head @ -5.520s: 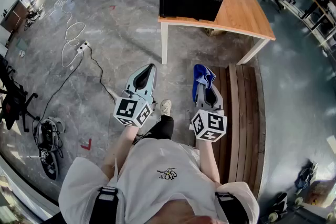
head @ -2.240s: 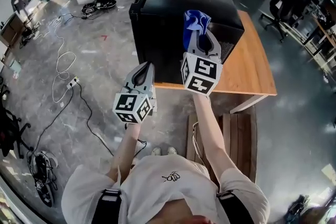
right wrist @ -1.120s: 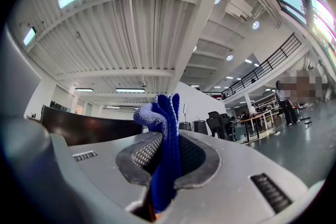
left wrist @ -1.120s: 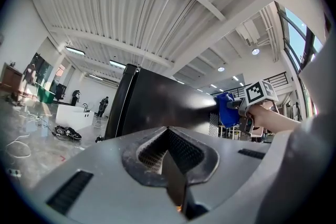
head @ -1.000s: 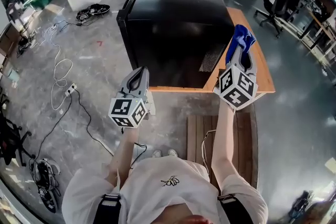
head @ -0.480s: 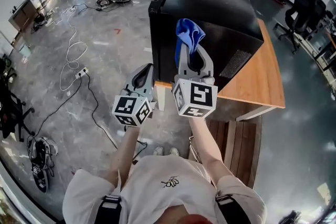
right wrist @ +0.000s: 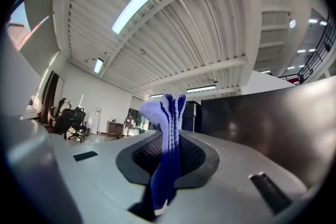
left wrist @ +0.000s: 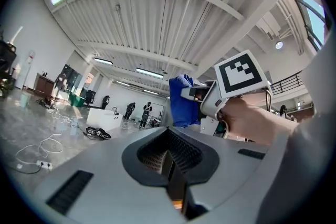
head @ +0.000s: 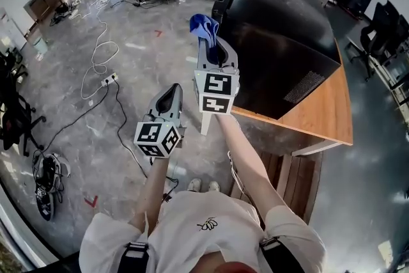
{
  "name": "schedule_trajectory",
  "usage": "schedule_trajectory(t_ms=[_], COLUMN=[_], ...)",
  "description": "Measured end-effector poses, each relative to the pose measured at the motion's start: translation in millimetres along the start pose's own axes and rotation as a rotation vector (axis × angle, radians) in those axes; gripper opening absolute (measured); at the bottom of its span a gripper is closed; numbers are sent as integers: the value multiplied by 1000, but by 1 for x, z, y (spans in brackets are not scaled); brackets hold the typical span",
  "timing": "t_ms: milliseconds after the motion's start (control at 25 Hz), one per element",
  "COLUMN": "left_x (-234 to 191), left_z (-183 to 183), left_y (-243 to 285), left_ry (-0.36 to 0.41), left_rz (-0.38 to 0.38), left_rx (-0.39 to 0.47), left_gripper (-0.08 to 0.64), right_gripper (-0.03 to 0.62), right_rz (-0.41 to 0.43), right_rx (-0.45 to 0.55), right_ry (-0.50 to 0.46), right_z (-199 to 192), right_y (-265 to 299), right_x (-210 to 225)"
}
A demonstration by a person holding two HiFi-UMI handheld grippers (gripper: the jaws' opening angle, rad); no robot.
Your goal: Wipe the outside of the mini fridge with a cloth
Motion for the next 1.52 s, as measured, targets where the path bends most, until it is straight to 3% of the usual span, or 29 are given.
schedule_trajectory(t_ms=[240, 520, 1080, 1520], left_x=[-10, 5, 71, 98], left_z=[-4, -9, -15, -25], left_y=[-3, 13, 46, 52], left_ry=[-11, -22, -24, -25], left_rz=[9, -52, -227, -278], left_rx=[-5, -10, -24, -49], left_gripper=[5, 5, 5, 5], right_gripper=[63, 61, 61, 62], right_rz=[-77, -175, -498, -722], right_rx=[-16, -6, 21, -3], right_ry=[18, 7, -28, -20], right_z=[-8, -7, -8, -19], right_y=[5, -21, -115, -184], right_x=[19, 59, 192, 284])
Point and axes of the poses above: the fingertips, and each gripper's own axes: y forward along the fingers, x to its right, z out of its top, the point moved 3 cm from there along -y, backward along the fingers, and after that the axes turned 1 degree about y, right-handed, at the moved point
